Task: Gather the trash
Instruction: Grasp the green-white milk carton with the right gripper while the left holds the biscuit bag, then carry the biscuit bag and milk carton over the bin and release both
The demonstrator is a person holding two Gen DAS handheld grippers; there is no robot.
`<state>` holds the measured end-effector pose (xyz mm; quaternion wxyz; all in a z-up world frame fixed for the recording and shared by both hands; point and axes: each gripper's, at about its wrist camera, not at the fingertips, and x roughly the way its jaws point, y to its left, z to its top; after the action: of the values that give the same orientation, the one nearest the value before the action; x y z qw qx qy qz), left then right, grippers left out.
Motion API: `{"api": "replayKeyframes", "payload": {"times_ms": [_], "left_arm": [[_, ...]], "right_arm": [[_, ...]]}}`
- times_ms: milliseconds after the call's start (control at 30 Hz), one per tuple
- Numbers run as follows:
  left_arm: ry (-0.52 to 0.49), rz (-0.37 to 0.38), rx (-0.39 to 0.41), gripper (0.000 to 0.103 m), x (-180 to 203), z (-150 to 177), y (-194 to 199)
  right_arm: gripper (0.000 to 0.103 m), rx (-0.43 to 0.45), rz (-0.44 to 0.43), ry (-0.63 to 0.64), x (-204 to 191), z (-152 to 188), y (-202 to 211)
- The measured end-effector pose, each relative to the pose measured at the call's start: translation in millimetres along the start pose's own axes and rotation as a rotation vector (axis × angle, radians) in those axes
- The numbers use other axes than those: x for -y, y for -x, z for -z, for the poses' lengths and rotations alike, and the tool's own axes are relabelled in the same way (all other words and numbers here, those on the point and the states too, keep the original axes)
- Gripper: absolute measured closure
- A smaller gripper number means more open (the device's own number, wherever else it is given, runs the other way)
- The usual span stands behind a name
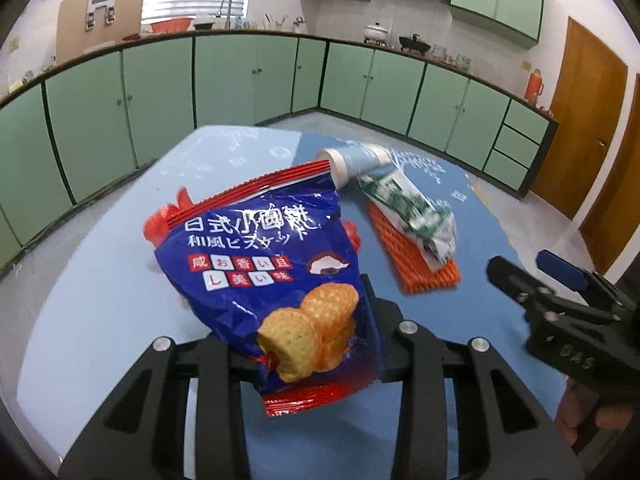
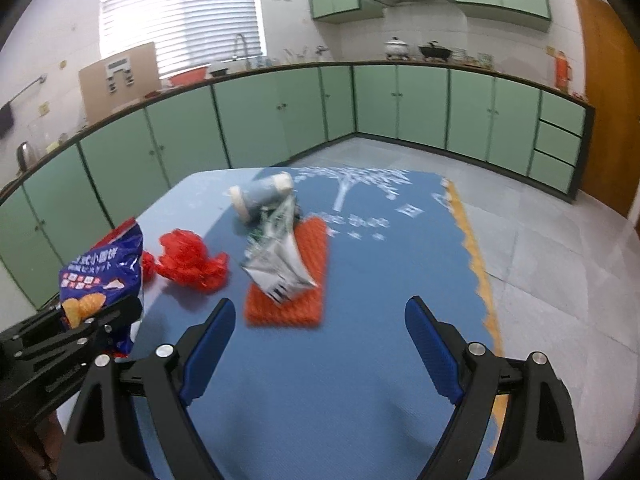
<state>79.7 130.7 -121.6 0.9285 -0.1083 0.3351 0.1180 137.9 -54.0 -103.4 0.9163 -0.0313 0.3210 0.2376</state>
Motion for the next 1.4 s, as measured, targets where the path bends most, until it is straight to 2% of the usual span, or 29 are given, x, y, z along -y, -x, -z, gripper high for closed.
{"api": "replayKeyframes", "payload": {"times_ms": [233,600,700,800,833,867,1133,1400], "left_arm": [[0.008,-0.046,0.005,0.069,-15,-13,-13],[0.006,-0.035,-0.016,0.069,-26,-31,-40],[0.01,-0.037,-0.014,0.069,-29,-32,-43],[0.009,-0.039,-0.011,0.069,-31,-32,-43],[0.006,-0.041,-0.009,0.069,-31,-32,-42],[0.003,-0.041,-0.007,0.069,-31,-32,-42],[-0.013,-0.018,0.016,0.069,-22,-32,-26],[-0.051,0.056,0.01,0.069,5,-20,-5]], "right_arm": [[0.018,-0.035,-0.019,0.029,-18,-14,-41],[0.02,-0.063,0.008,0.046,-23,-24,-77],[0.028,-0.076,0.002,0.051,-22,-28,-87],[0.052,-0.11,-0.022,0.063,-23,-28,-95],[0.057,-0.12,-0.031,0.061,-24,-28,-97],[0.058,-0.123,-0.037,0.058,-23,-27,-97],[0.061,-0.056,-0.084,0.057,-23,-32,-61],[0.062,-0.016,-0.094,-0.001,-4,-25,-14]]}}
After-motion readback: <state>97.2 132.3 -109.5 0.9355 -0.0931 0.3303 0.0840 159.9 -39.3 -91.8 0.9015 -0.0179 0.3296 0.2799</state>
